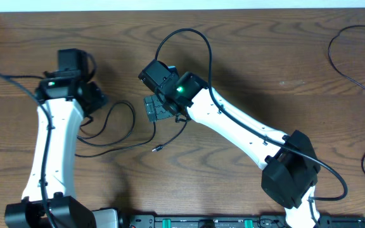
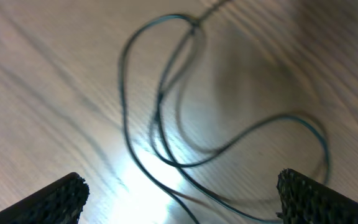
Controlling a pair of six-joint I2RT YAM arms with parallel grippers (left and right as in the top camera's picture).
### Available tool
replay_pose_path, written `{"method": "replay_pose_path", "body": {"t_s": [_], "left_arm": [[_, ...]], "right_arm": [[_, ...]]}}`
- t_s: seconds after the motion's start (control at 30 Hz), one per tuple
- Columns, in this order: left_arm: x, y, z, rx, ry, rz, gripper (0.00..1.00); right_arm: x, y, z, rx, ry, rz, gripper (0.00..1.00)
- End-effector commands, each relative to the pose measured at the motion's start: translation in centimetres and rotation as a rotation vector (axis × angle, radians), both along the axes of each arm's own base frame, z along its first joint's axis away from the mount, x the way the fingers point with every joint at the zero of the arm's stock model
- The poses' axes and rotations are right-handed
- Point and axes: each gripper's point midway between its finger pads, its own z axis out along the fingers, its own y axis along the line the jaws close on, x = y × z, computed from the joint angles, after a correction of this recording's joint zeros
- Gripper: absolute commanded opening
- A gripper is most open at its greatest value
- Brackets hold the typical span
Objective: Untangle cables
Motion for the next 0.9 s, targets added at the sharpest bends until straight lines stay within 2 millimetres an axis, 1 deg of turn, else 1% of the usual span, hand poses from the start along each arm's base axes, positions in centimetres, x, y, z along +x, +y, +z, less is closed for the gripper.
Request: {"method": "replay_pose_path", "body": {"t_s": [0.0,0.13,0.3,0.4,0.5,0.63,0.87], "left_arm": [[-1.1,2.5,-0.2,0.025,0.018,0.087,0.98],[-2.0,4.3,-0.3,0.024,0.022,0.149,0.98],[-3.0,6.2,-0.4,0.023,0.023,0.217,0.98],[-3.7,7.3,-0.4,0.022,0.023,0.257,0.98],[-4.4,8.4,-0.3,0.022,0.021,0.299,0.98],[-5.2,9.4,-0.4,0.019,0.018,0.346,0.98],[-5.3,9.7,-0.4,0.017,0.018,0.355,0.98]], "right_arm": [[-0.2,-0.1,-0.6,-0.016,0.001,-0.026,0.99],[-0.9,0.2,-1.1,-0.031,0.007,-0.002,0.99],[-2.1,1.1,-2.5,-0.087,-0.031,0.207,0.99],[-3.4,2.0,-3.9,-0.110,-0.048,0.397,0.99],[-5.3,3.5,-5.1,-0.092,-0.052,0.613,0.99],[-7.0,5.3,-6.1,-0.080,-0.108,0.816,0.99],[-10.0,8.7,-7.0,-0.103,-0.318,1.279,0.99]]}}
